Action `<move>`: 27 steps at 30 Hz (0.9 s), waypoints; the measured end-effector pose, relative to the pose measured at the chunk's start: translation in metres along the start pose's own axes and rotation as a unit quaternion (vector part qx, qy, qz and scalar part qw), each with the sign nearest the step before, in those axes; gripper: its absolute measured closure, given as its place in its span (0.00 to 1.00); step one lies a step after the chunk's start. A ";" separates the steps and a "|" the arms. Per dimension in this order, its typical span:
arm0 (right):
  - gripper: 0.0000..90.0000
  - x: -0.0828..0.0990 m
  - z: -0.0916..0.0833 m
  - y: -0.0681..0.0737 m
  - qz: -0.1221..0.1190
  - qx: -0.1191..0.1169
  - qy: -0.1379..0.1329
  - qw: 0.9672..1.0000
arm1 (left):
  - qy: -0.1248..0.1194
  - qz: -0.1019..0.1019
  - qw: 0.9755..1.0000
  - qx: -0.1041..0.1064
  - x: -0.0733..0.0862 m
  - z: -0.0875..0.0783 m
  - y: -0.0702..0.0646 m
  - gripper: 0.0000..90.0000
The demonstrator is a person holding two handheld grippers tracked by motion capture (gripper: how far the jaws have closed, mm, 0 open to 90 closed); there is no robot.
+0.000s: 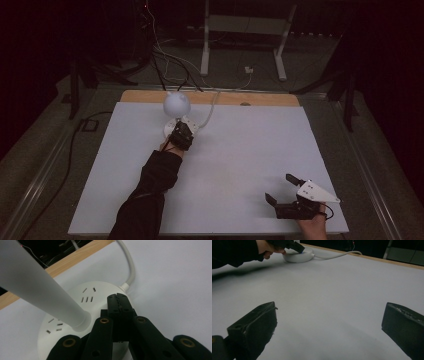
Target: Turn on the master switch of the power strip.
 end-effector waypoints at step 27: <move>0.00 -0.002 -0.001 0.000 -0.001 0.001 -0.003 1.000 | 0.051 0.061 0.997 0.005 -0.004 0.001 0.000 1.00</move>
Point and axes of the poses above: each handheld gripper's, and its own axes: z roughly forward along the jaws, x roughly out of its underside, y roughly to its left, the point moved 10 cm from there along z, roughly forward along the jaws, and after that the axes turned 2 degrees about z, right-handed, at the moved point
